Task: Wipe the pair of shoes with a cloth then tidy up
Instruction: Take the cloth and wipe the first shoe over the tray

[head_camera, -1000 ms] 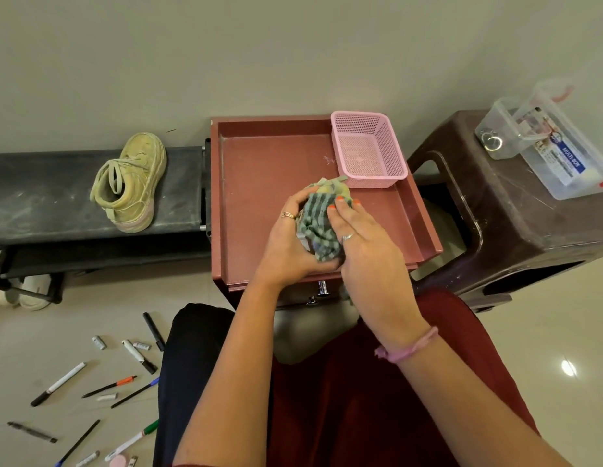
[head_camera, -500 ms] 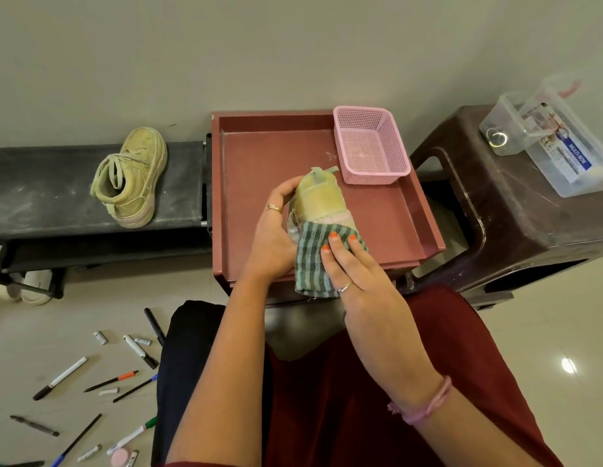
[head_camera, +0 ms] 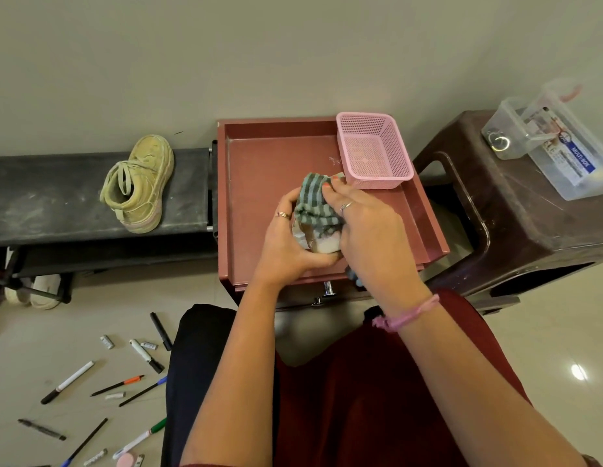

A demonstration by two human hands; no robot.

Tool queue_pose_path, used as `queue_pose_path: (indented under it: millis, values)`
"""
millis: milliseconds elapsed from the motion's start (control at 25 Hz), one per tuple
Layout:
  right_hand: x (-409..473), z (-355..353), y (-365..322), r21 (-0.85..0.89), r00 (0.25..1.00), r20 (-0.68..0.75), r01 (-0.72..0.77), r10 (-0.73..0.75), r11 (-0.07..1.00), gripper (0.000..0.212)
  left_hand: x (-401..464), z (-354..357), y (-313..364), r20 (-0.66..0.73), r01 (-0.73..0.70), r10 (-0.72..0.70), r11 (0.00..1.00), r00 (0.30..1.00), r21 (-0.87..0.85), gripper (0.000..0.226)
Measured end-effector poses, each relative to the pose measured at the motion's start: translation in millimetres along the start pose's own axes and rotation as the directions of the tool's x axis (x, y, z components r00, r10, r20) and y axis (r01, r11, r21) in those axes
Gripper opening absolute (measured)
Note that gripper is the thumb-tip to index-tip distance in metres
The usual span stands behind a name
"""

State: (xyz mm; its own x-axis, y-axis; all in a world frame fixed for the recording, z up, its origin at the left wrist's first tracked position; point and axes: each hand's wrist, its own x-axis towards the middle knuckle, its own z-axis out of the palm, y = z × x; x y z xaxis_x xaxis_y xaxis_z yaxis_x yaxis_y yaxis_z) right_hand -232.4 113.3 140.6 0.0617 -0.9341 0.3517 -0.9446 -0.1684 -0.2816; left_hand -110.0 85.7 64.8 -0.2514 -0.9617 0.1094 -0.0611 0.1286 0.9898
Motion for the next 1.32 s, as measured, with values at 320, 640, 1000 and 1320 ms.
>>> queue_pose_path:
  millis: [320, 640, 1000, 1320]
  values:
    - [-63, -9, -5, -0.026, 0.998, 0.056, 0.029, -0.027, 0.999, 0.046, -1, -7, -3, -0.032, -0.026, 0.026, 1.000, 0.999, 0.002, 0.088]
    - [-20, -8, -7, 0.035, 0.989, 0.120, -0.088, 0.083, 0.996, 0.042, -4, -8, -2, -0.020, -0.049, 0.049, 0.999, 0.999, 0.014, 0.094]
    - [-35, 0, -15, -0.019, 0.995, 0.006, 0.096, -0.096, 0.995, 0.039, -1, -16, -5, -0.033, -0.043, 0.044, 0.998, 0.998, 0.045, 0.095]
    - [-22, 0, -14, -0.119, 0.951, 0.159, 0.285, -0.265, 0.951, 0.039, -2, -15, -4, 0.013, 0.024, -0.023, 0.999, 1.000, -0.043, 0.074]
